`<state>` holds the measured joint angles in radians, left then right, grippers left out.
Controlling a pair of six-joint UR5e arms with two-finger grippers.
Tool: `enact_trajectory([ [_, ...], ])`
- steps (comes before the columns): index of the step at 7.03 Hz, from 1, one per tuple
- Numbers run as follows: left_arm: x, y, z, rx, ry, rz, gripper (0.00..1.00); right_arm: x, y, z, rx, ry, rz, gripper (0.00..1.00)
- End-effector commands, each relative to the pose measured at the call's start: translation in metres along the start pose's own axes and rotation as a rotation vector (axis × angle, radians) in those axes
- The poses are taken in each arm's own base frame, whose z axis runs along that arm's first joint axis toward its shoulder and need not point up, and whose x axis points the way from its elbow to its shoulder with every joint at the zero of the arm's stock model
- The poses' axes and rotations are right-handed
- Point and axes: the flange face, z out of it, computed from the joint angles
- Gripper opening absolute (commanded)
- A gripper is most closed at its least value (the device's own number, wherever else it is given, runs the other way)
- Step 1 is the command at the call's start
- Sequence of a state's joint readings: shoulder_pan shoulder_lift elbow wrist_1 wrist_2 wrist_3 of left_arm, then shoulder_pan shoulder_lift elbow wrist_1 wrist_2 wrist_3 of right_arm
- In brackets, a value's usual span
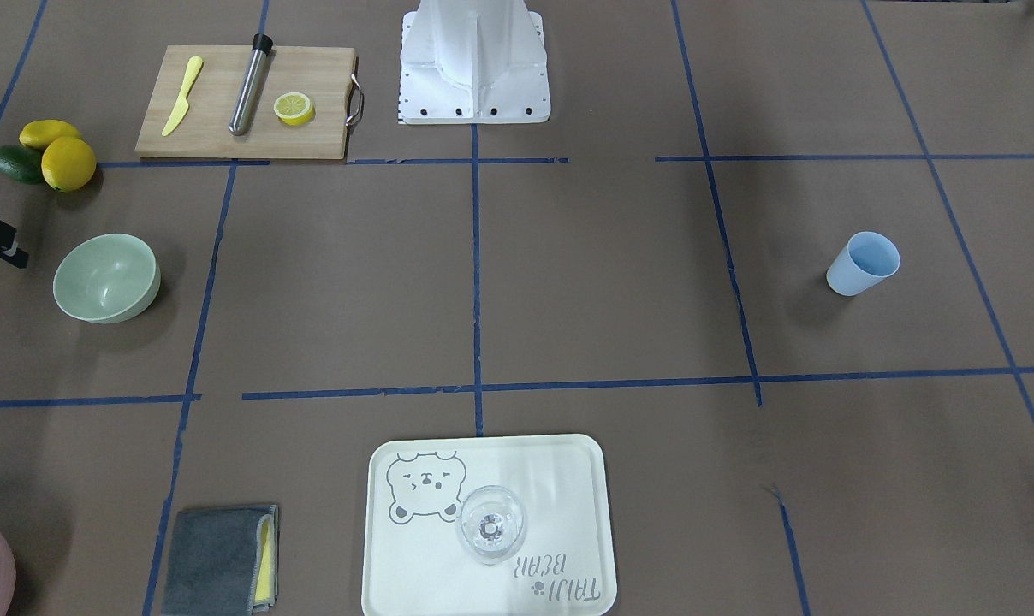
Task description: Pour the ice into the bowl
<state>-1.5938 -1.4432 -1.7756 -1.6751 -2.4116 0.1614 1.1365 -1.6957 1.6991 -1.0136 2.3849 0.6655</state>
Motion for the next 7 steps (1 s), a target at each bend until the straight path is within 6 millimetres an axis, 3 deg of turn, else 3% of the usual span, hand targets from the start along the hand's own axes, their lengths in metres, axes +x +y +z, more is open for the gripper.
enact_trajectory([
  [1, 0.000, 0.000, 0.000, 0.004, -0.001, 0.004, 1.00, -0.028, 0.009, 0.025, 0.017, -0.016, 0.035, 0.94],
  [4, 0.000, 0.000, 0.000, 0.004, -0.001, 0.005, 1.00, -0.034, 0.012, 0.049, -0.009, 0.006, 0.015, 0.90],
  [7, 0.001, -0.001, -0.001, 0.006, -0.001, 0.008, 1.00, -0.024, 0.007, 0.059, -0.002, 0.039, 0.026, 0.85],
])
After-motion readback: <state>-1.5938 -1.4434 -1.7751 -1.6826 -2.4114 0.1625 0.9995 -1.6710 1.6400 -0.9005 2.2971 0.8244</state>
